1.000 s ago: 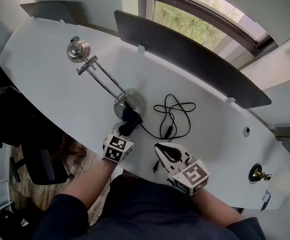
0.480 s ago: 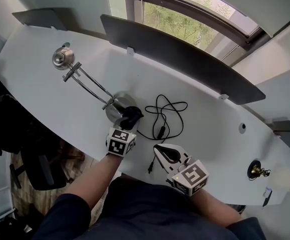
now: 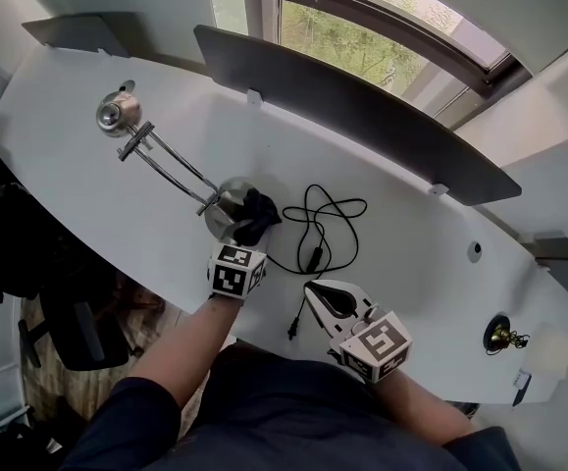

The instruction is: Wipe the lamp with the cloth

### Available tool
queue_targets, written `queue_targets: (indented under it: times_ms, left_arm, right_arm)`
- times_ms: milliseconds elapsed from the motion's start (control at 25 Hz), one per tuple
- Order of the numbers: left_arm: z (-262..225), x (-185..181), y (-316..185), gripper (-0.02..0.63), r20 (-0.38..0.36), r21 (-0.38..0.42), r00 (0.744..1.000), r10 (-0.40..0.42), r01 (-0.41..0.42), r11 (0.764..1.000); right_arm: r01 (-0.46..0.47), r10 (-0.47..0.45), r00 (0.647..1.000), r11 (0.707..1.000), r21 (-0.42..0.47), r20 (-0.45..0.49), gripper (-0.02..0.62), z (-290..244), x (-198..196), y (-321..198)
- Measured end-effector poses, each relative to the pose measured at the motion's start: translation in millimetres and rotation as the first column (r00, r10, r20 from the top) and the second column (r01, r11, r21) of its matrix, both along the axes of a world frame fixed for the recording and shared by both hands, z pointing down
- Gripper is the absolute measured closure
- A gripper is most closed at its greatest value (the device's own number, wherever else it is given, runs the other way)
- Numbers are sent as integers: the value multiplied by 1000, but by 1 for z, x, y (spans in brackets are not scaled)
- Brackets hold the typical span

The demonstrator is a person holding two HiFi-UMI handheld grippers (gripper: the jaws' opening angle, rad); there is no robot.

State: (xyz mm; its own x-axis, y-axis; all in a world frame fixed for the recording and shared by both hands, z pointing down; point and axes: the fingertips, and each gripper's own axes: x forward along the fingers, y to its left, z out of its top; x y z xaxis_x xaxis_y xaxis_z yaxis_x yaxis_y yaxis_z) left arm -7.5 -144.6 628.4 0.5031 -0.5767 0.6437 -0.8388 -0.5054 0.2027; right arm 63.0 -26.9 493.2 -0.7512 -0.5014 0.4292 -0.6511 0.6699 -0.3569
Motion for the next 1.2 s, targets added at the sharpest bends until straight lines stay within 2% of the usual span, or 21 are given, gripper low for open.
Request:
queue_targets:
  times_ms: [280,760,1000,1200]
  left_arm:
    - [1,-23,21,541,-31,-28,999,-23,22,999]
    - [0,-96,39,541,23,-30,999,-35,36,999]
    - [-1,-130,21,541,80,-4,996,-28,28,1000]
    - [-2,-141,-4,541,86,-7,996,-29,30,1000]
  right_arm:
    - [22,-22,1000,1000,9,7,584,-4,-19,-1]
    - [76,-77,997,997,17,28,584,-7,-72,3]
    - [92,-93,995,996,18,31,584,-7,-88,5]
    - [84,-84,996,996,10,33,584,-8,-89,3]
